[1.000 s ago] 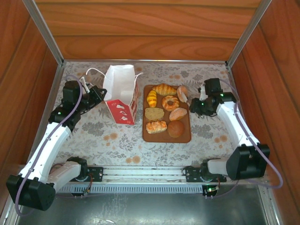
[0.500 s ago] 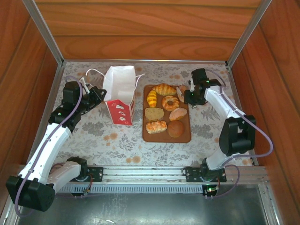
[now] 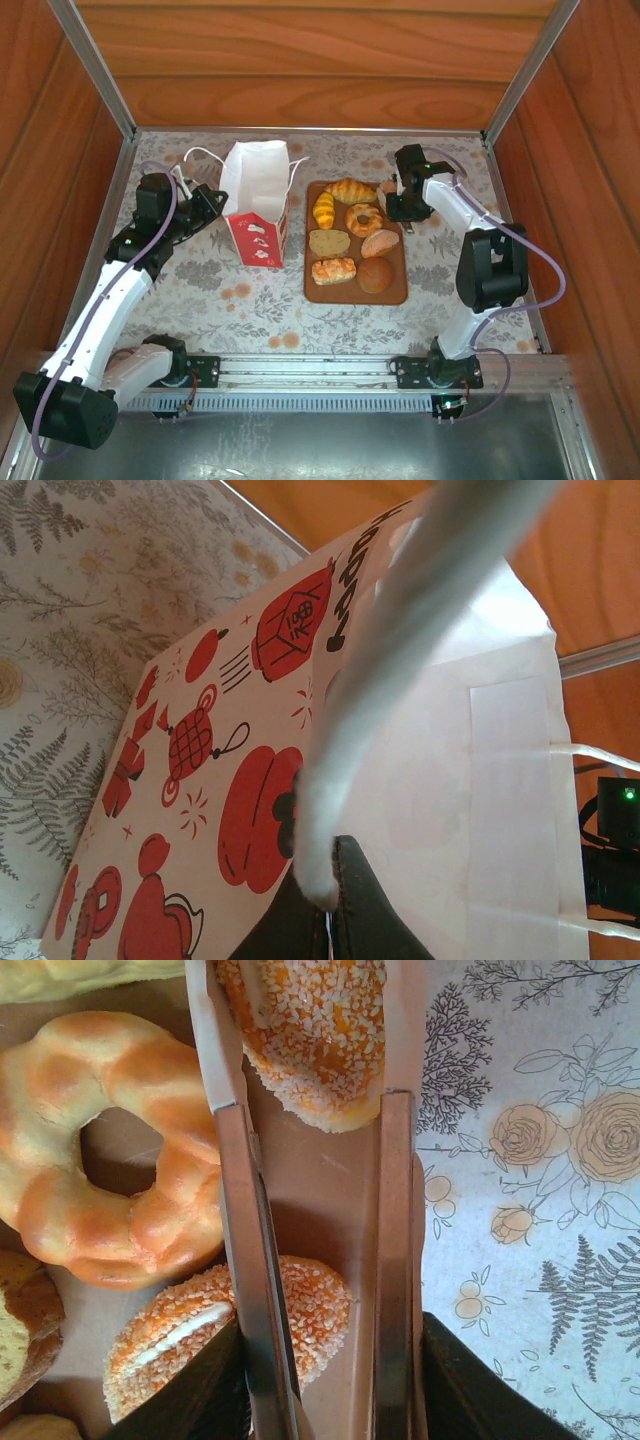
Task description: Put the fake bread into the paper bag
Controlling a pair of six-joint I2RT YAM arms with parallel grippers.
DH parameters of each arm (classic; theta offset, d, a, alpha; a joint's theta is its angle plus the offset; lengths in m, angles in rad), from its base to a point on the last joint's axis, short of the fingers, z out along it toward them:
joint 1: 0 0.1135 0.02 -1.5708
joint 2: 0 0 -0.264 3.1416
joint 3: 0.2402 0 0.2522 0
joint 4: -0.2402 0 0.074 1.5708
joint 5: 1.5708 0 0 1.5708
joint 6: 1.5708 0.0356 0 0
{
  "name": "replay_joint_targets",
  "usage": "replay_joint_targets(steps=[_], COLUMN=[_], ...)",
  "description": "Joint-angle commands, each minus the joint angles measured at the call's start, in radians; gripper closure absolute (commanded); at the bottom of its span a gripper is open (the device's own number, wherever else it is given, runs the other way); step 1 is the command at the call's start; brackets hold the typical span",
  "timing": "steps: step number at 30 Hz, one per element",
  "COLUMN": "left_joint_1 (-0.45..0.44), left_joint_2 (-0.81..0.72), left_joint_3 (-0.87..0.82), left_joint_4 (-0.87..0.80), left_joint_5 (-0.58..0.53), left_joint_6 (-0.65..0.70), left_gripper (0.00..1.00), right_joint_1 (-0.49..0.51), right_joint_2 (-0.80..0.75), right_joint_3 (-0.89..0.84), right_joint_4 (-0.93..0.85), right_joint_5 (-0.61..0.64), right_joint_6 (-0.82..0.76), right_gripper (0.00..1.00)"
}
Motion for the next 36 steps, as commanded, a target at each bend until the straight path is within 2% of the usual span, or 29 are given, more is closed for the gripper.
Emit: replay_joint_targets(steps=[1,9,14,20,24,30,36], left_joint_1=[-0.007,-0.016,-0.018,-0.019,-0.019,-0.019,-0.019], left_joint_2=[0.0,0.017,0.031,0.045,0.059,0.068,0.066], left_joint_3=[0.004,0.018,0.022,0.031,0.039,0.049,0.048], left_joint_4=[0.0,-0.002,-0.001,-0.002,-0.002,-0.003,-0.006], left_joint_5=[-0.009,-0.011,-0.015,-0.034,-0.039,-0.047,-0.053], left_joint_6=[0.0,0.002,0.004,0.014,0.016,0.021,0.02], left_gripper=[1.0,1.0,1.0,1.0,1.0,1.0,1.0], right_joint_1=[0.006,0.008,0.023,0.07,0.13,0.272,0.424], right_joint_2=[-0.073,-0.284,-0.441,-0.568,-0.585,-0.56,-0.472], right_joint_3=[0.004,-0.042,-0.044,0.053,0.147,0.288,0.398], right_joint_4=[-0.024,-0.017,-0.01,-0.005,0.003,0.039,0.073], right_joint_5=[0.034,0.028,-0.067,-0.194,-0.273,-0.279,-0.268], right_joint_6=[0.004,0.021,0.044,0.097,0.135,0.153,0.136], right_gripper=[0.65,0.66,0.67,0.67,0.68,0.68,0.68])
